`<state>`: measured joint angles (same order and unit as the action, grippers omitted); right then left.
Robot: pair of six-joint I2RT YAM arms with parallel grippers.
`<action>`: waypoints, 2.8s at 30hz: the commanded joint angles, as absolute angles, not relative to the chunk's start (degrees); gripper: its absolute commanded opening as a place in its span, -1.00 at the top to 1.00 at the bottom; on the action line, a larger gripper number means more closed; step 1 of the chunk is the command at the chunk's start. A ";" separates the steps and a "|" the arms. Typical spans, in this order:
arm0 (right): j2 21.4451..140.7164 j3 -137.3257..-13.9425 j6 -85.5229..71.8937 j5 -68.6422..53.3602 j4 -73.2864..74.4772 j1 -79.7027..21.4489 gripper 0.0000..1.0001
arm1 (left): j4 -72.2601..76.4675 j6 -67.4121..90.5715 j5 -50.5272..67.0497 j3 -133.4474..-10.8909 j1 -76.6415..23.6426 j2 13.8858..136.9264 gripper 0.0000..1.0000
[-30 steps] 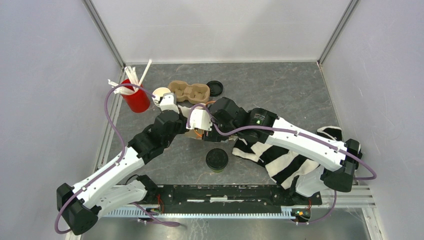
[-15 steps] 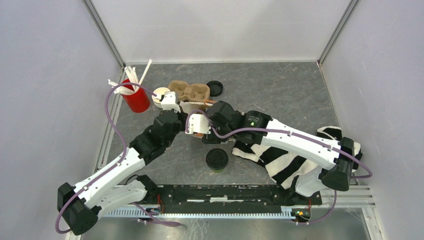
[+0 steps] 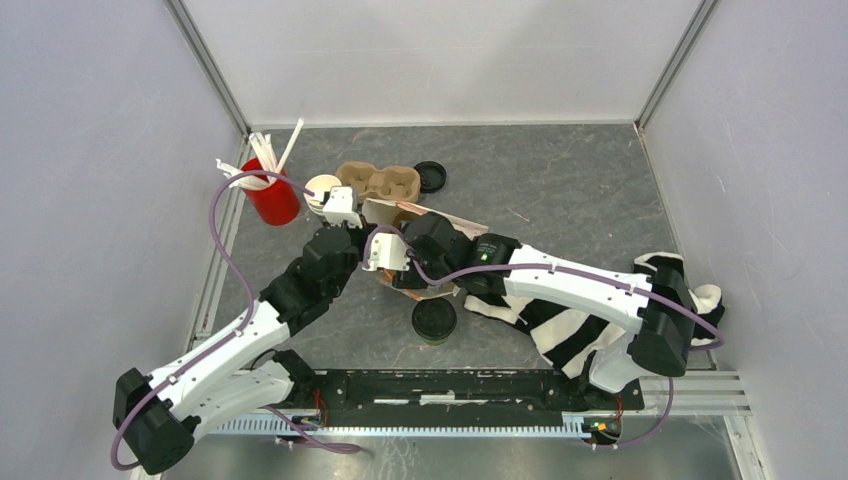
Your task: Pack the takeout coffee
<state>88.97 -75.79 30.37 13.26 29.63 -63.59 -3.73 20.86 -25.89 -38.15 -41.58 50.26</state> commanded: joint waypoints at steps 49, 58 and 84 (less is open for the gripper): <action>96.18 -73.27 33.98 15.35 16.55 -56.71 -0.16 | -1.37 14.82 -23.48 -39.87 -41.48 50.51 0.96; 88.15 -76.24 33.05 10.90 25.12 -56.77 -0.16 | -3.57 13.60 -25.16 -41.21 -41.48 51.31 0.96; 90.31 -79.27 37.55 16.93 27.48 -57.56 -0.13 | -5.47 9.88 -30.33 -40.79 -41.48 48.60 0.96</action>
